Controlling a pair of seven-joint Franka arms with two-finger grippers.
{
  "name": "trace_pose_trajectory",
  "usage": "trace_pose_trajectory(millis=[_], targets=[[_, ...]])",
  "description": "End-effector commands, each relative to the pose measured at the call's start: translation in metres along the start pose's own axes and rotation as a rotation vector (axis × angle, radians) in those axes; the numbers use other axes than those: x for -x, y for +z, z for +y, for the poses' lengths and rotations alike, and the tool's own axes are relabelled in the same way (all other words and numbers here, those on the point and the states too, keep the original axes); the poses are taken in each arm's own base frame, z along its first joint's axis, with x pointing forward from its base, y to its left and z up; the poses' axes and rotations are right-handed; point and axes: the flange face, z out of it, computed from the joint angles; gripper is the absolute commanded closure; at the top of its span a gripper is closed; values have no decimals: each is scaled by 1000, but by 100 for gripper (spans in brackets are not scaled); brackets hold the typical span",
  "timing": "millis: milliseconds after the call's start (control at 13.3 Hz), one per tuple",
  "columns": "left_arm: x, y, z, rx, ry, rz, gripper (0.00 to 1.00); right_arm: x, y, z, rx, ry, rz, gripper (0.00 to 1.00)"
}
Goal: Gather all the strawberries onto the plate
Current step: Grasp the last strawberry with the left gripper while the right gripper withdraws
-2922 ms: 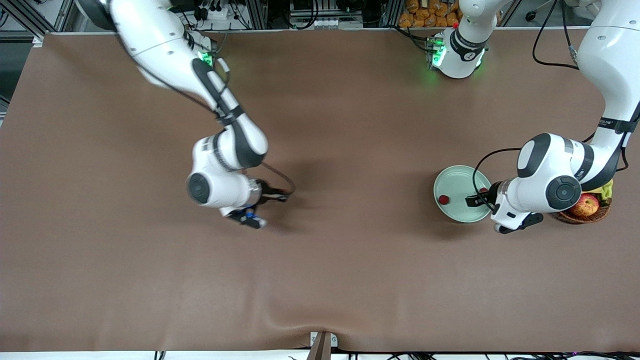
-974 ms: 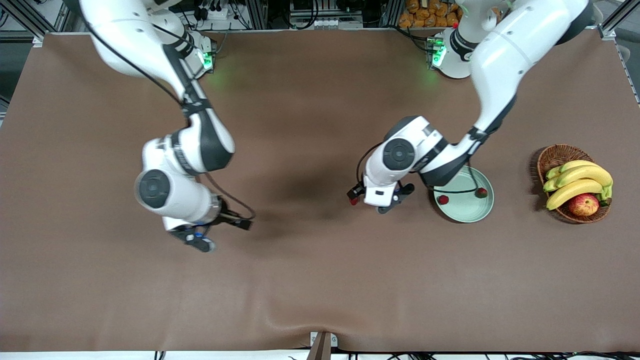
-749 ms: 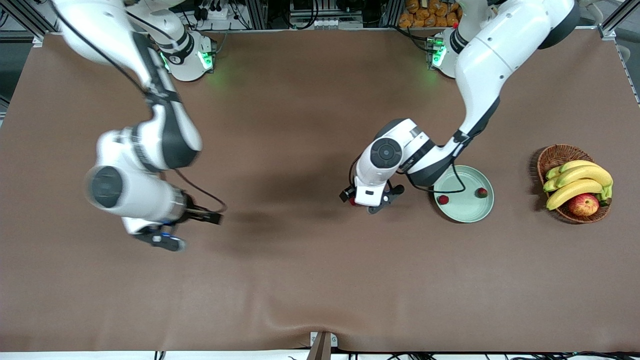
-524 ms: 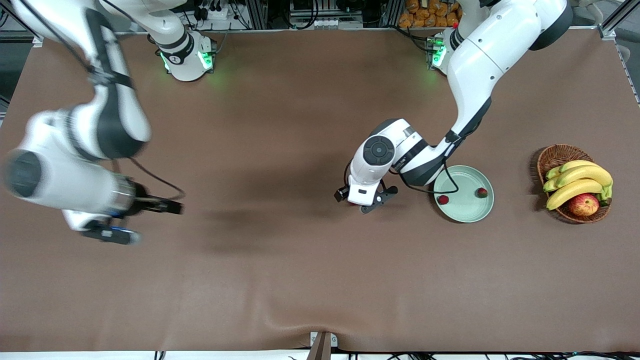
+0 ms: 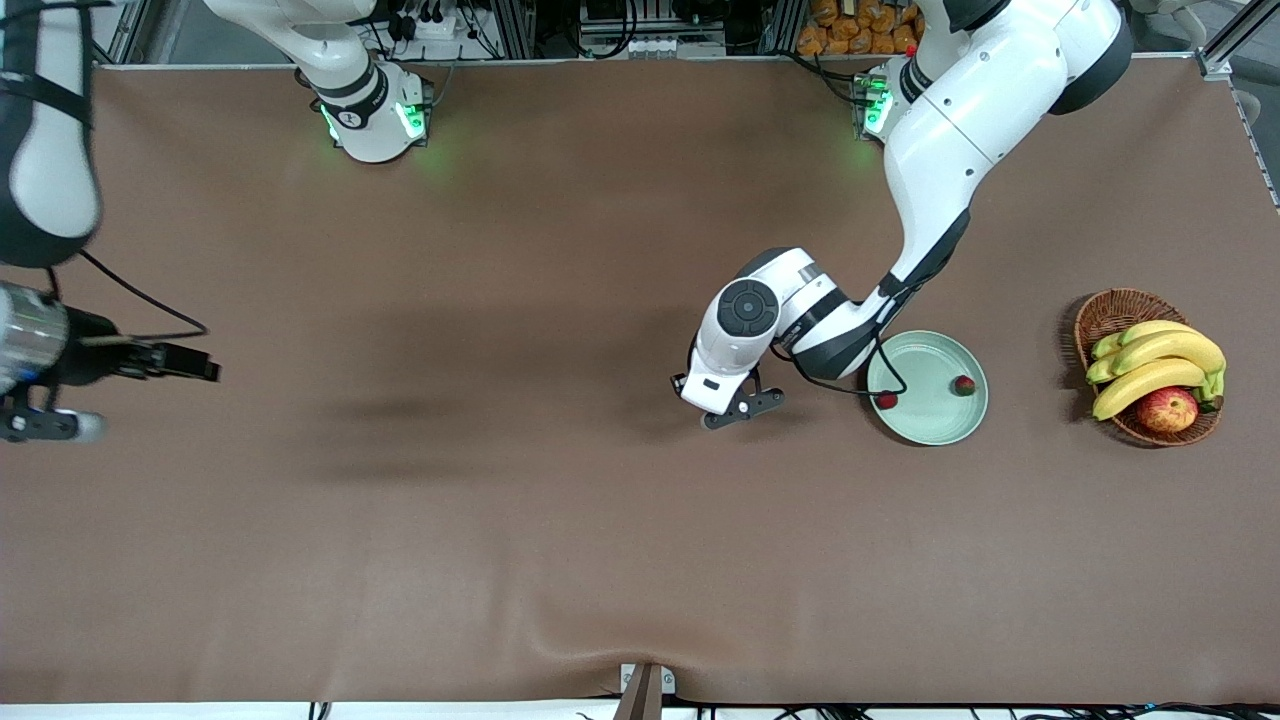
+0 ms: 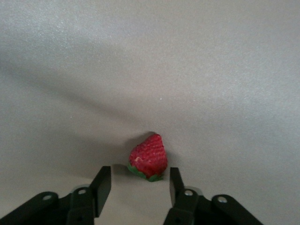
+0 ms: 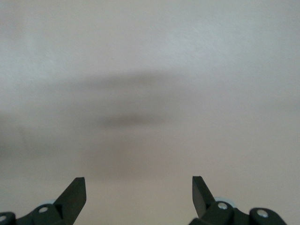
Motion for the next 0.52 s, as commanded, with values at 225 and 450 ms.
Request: trace_pose_trajectory(millis=[225, 450], targets=[[-19, 1, 0, 7, 33, 30, 50, 35, -22, 21, 110, -22, -4, 0], [-20, 3, 4, 14, 29, 28, 54, 62, -38, 21, 116, -18, -84, 0]])
